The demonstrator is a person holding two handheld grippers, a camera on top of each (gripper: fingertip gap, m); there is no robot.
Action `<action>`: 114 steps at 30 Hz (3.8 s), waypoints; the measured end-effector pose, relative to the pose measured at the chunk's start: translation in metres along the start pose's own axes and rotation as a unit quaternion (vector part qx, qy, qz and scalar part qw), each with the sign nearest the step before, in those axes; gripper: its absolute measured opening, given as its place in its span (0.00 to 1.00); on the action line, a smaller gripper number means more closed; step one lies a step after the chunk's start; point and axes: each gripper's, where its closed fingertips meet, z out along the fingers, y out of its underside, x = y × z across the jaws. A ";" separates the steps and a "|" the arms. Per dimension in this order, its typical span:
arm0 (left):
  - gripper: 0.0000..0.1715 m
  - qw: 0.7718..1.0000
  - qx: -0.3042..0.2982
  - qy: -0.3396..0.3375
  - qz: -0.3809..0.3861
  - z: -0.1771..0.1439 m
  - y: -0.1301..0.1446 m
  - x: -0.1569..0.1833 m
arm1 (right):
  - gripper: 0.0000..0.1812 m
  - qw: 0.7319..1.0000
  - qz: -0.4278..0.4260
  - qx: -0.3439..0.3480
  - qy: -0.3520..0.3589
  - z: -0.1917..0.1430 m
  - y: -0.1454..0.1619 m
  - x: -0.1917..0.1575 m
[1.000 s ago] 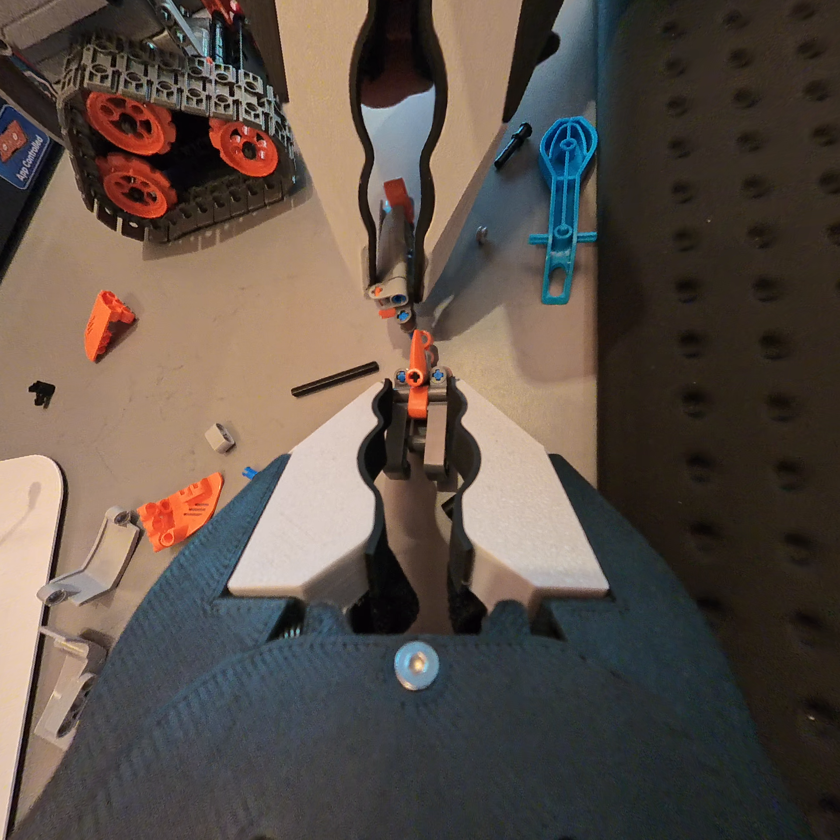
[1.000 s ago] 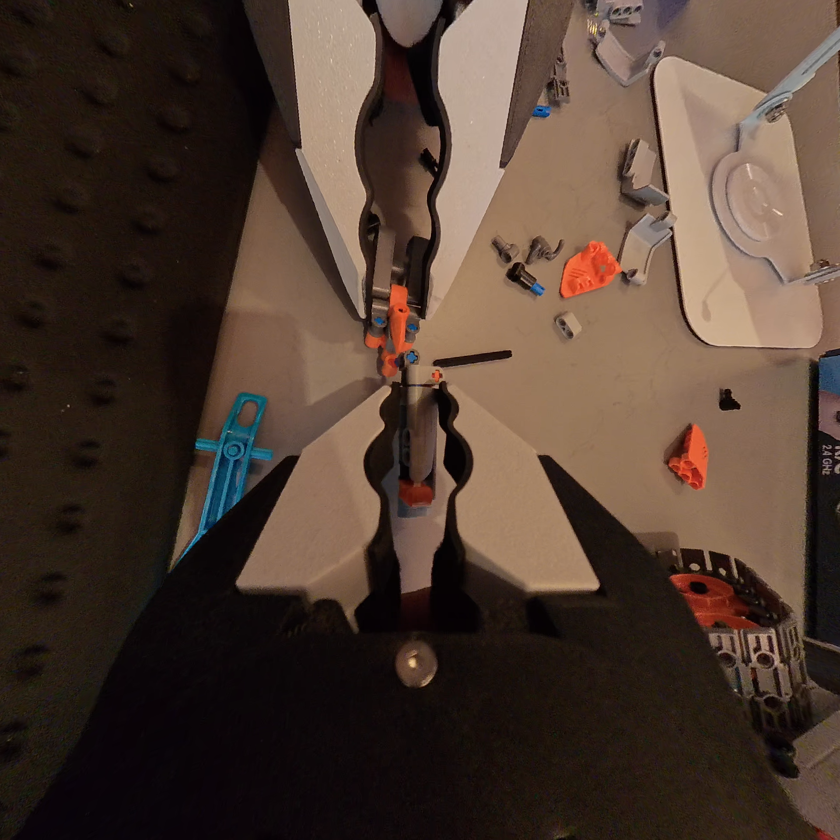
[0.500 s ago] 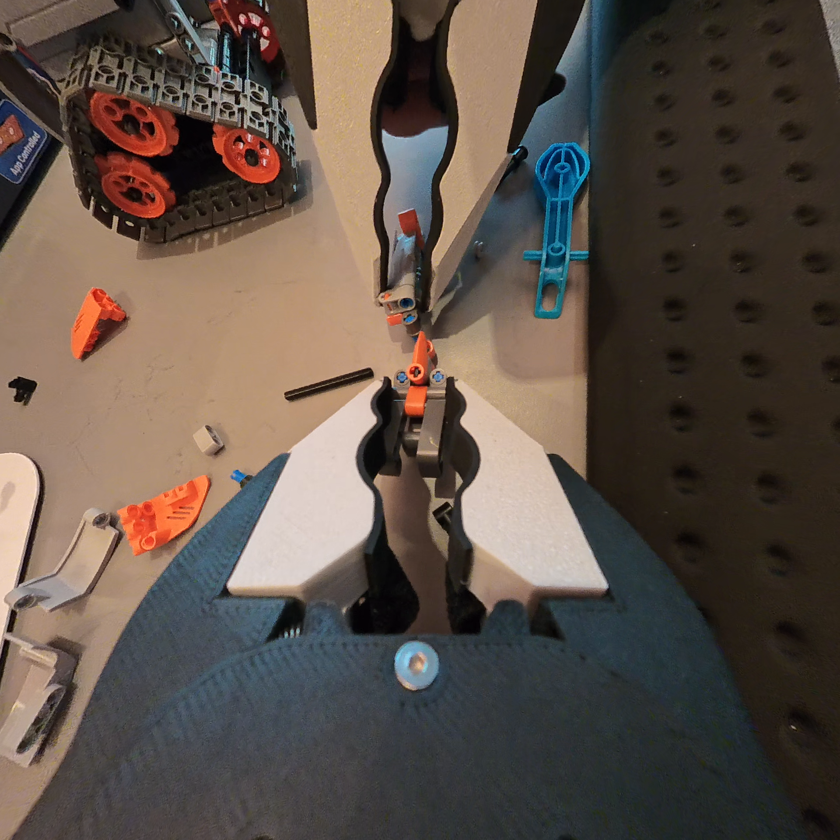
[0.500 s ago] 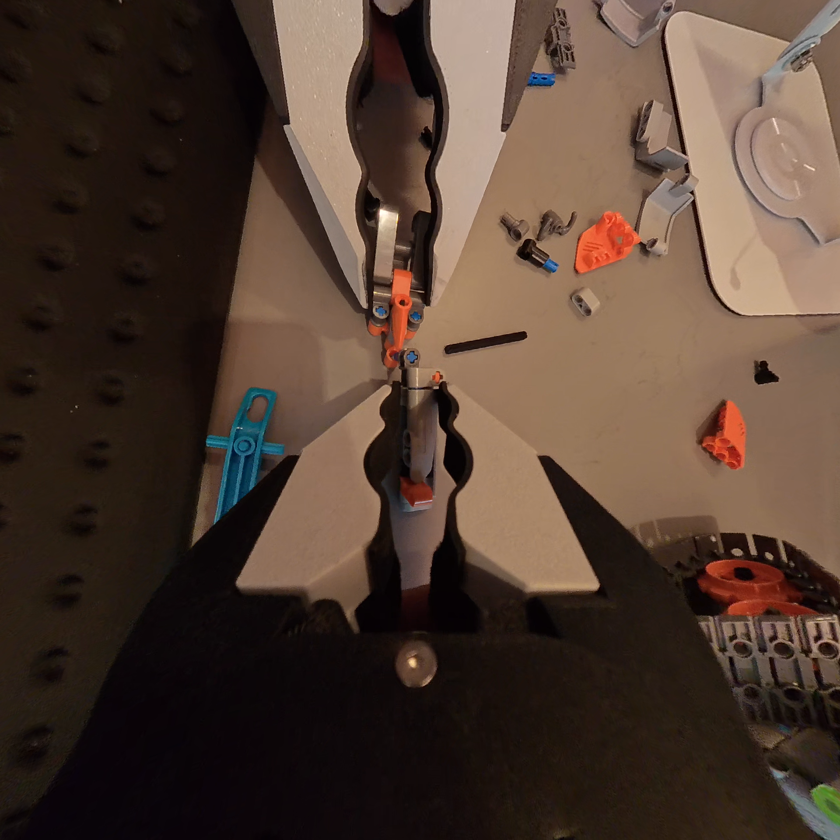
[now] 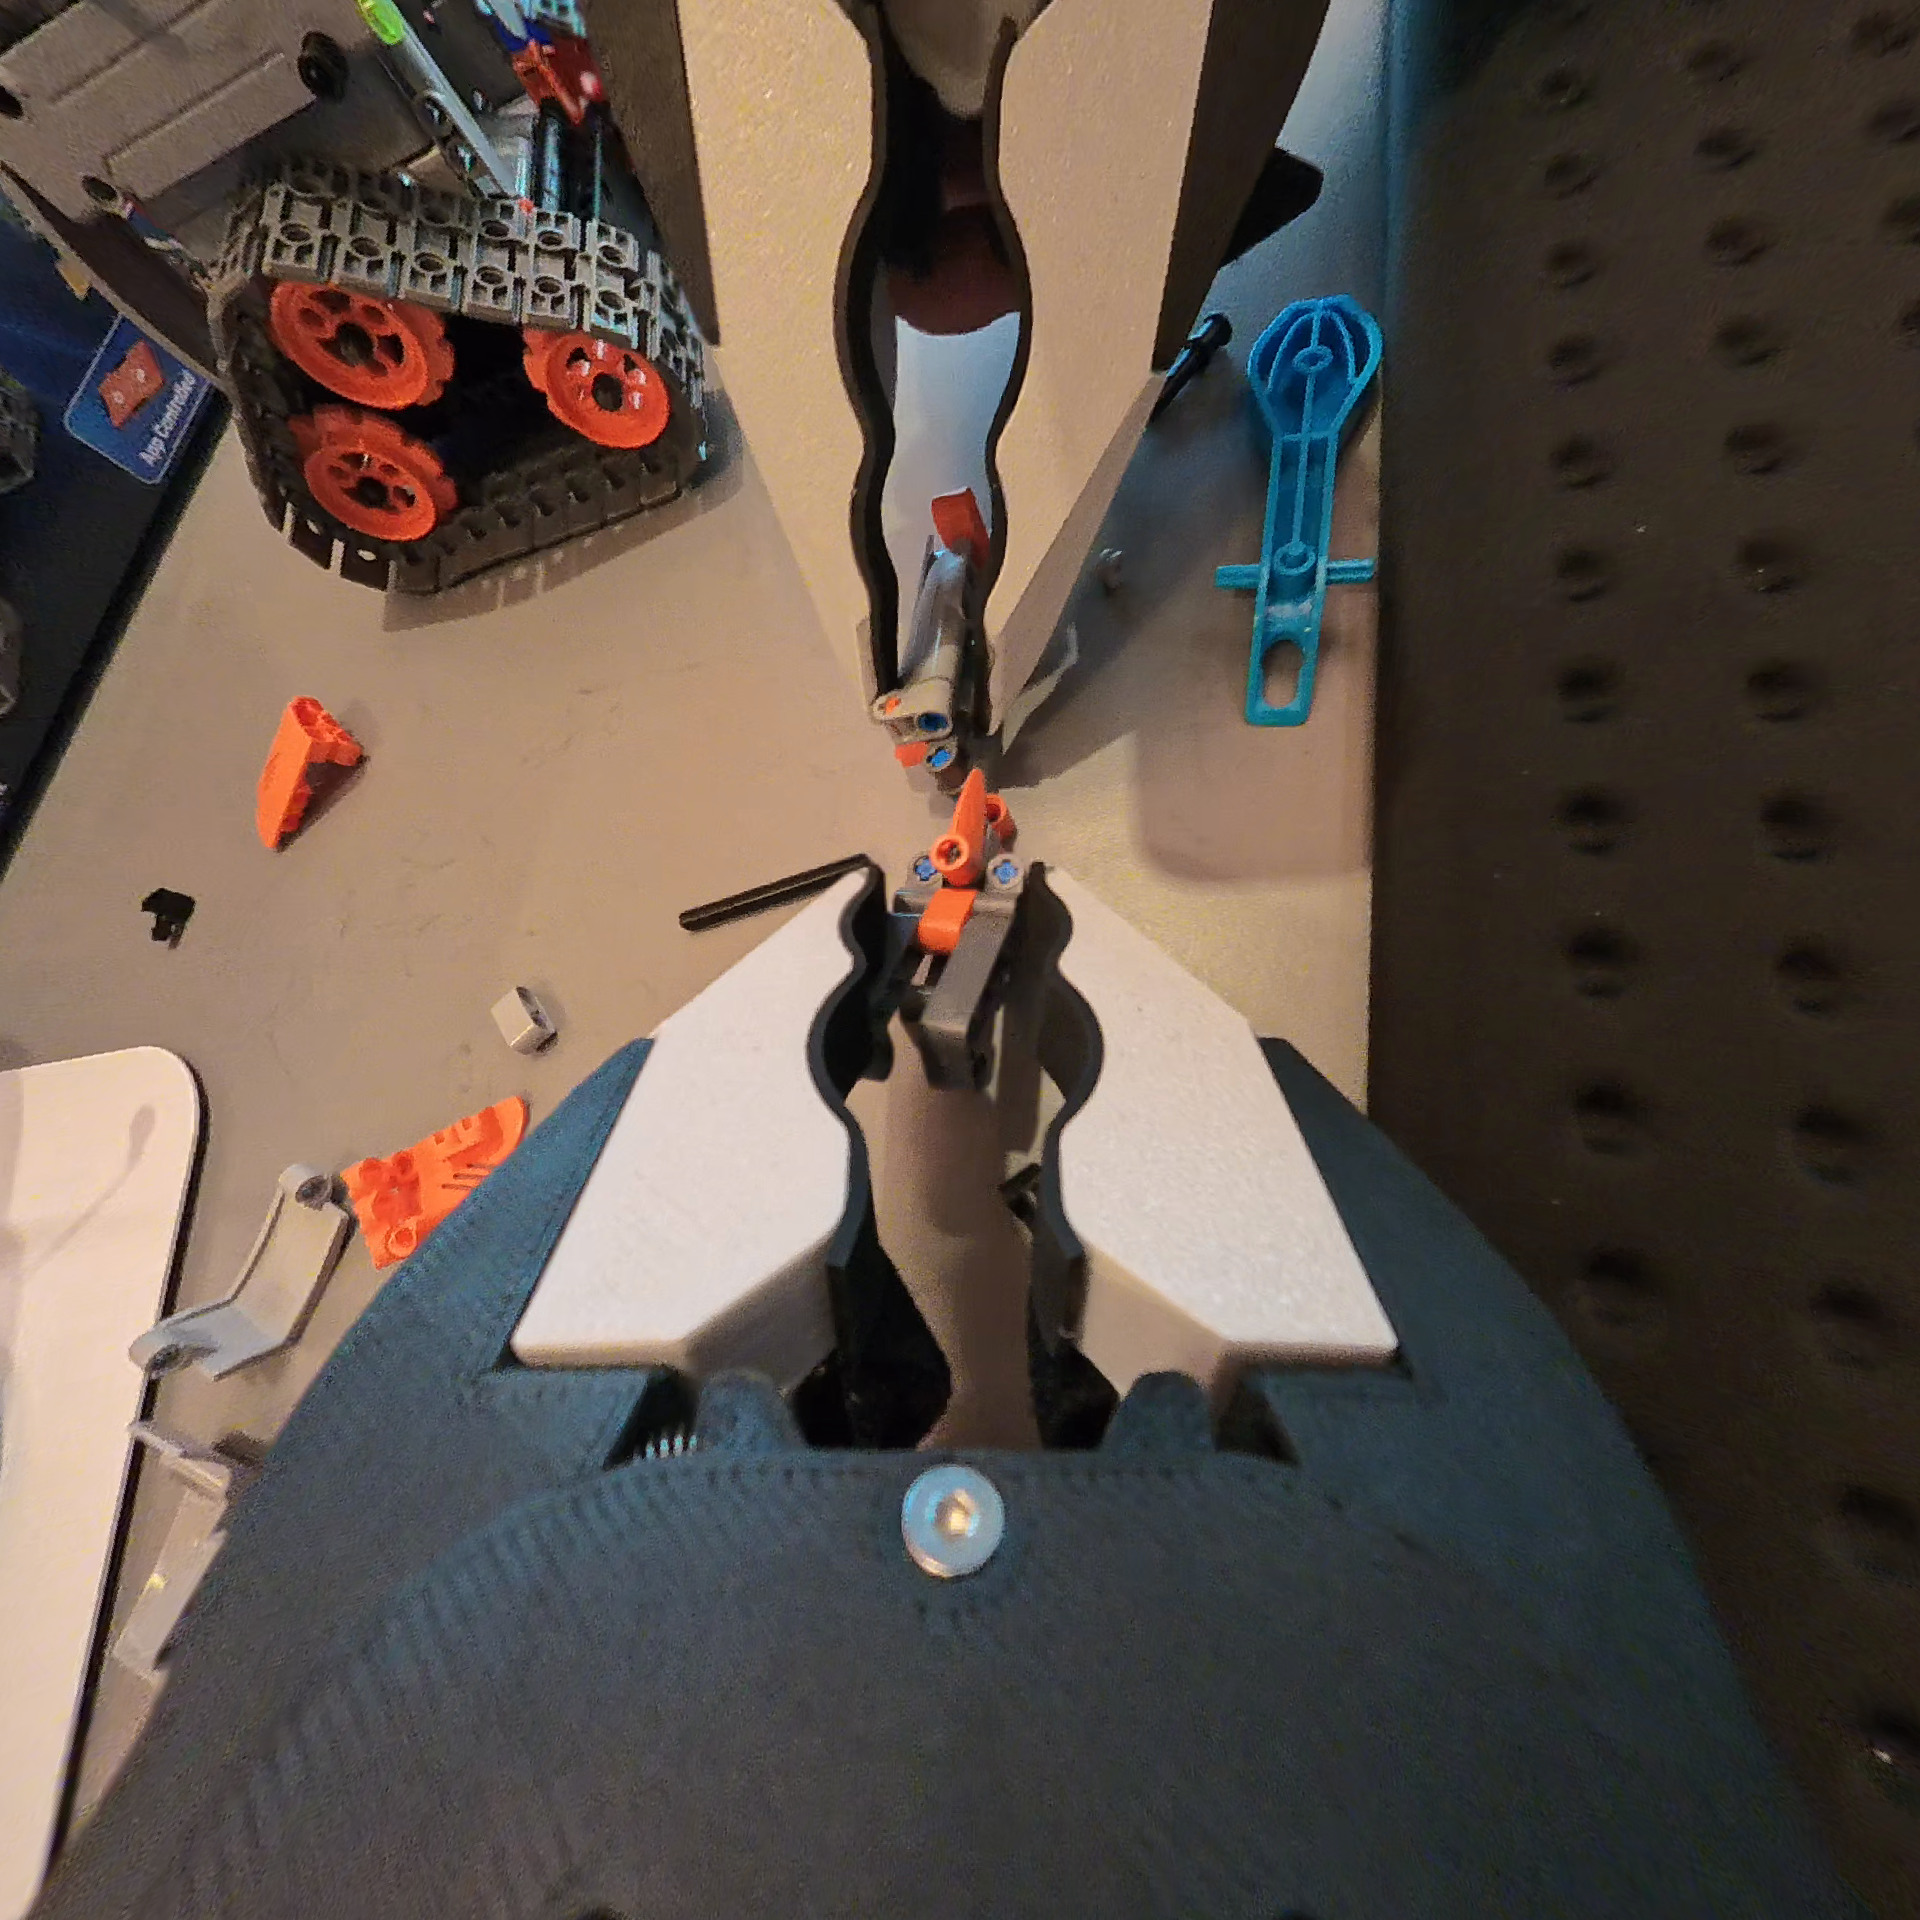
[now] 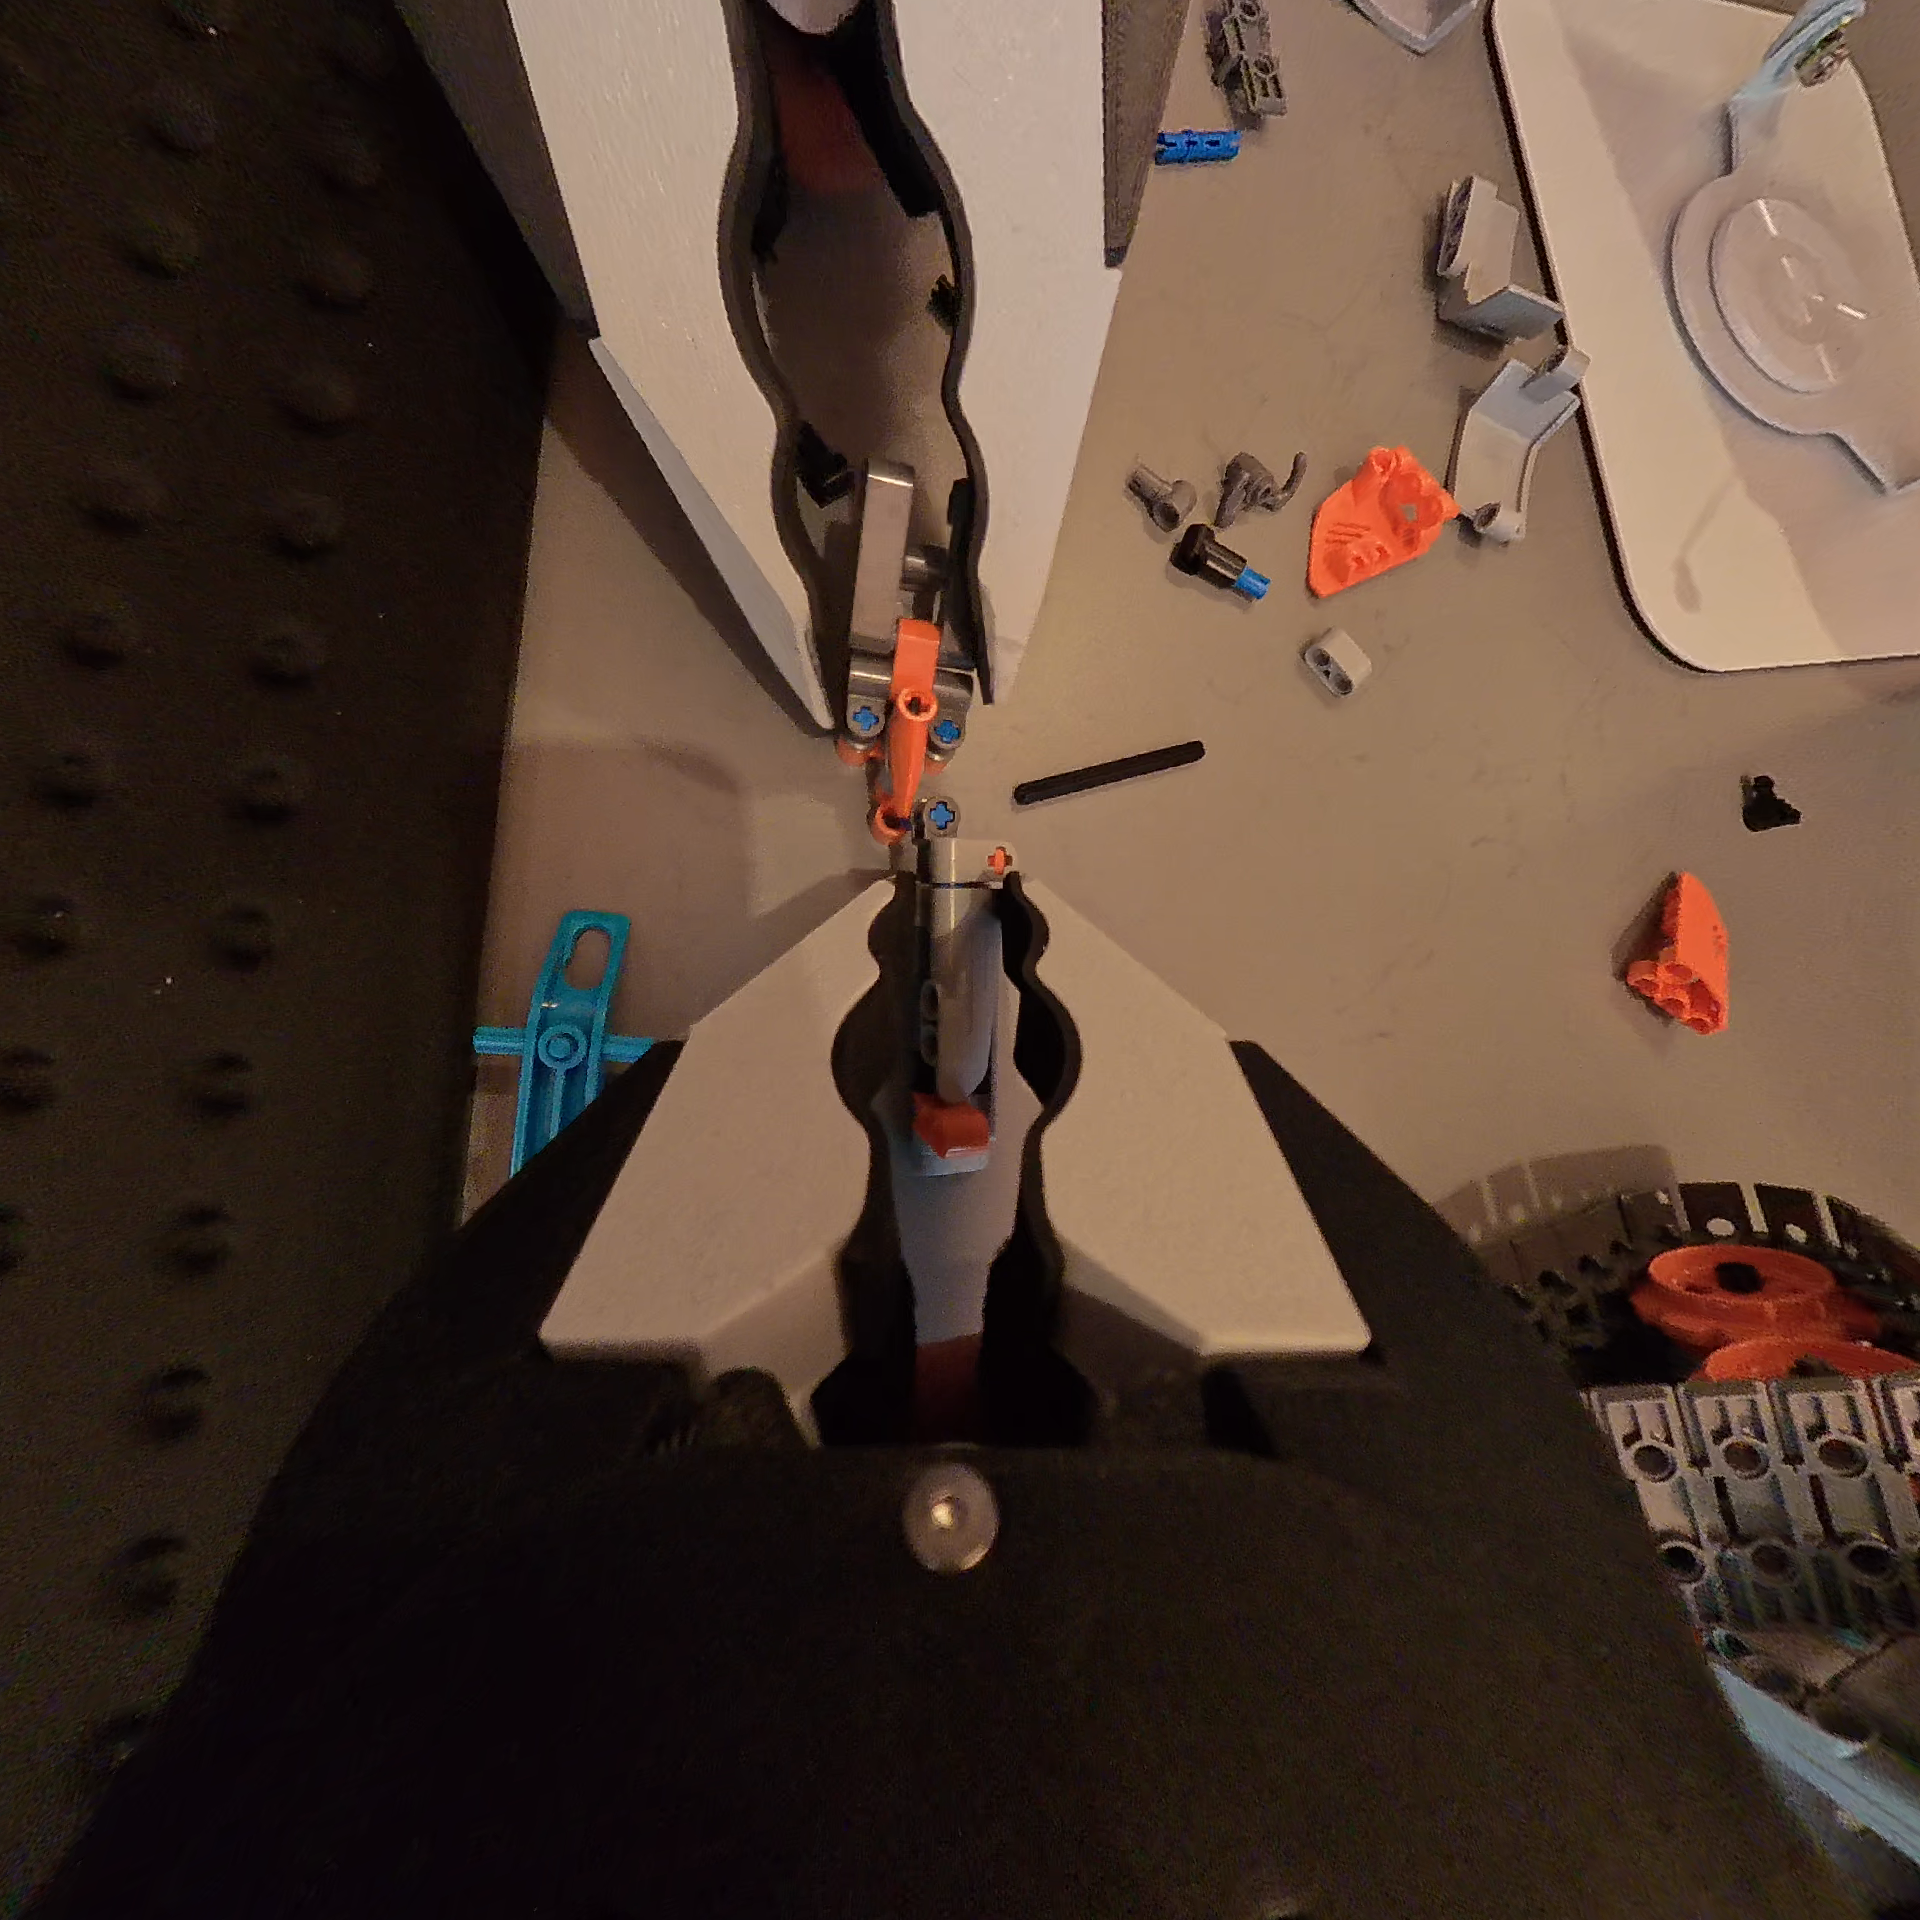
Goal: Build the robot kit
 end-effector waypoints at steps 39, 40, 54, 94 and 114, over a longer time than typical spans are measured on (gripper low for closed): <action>0.12 1.000 -0.015 -0.003 -0.011 0.008 -0.003 -0.001 | 0.00 0.987 -0.139 -0.033 0.077 0.002 -0.014 -0.008; 0.12 1.000 -0.016 -0.004 -0.010 0.008 -0.003 -0.001 | 0.00 0.985 -0.144 -0.036 0.083 0.002 -0.014 -0.008; 0.08 1.000 -0.014 -0.001 0.011 0.008 -0.007 0.002 | 0.01 0.999 -0.037 0.031 0.016 -0.002 -0.016 -0.006; 0.13 1.000 -0.014 0.023 -0.007 0.012 -0.003 0.000 | 0.00 0.998 0.017 0.036 -0.043 0.002 -0.013 -0.002; 0.08 1.000 0.014 0.016 -0.010 0.003 -0.014 -0.003 | 0.02 0.998 0.020 0.004 -0.063 0.014 -0.002 -0.014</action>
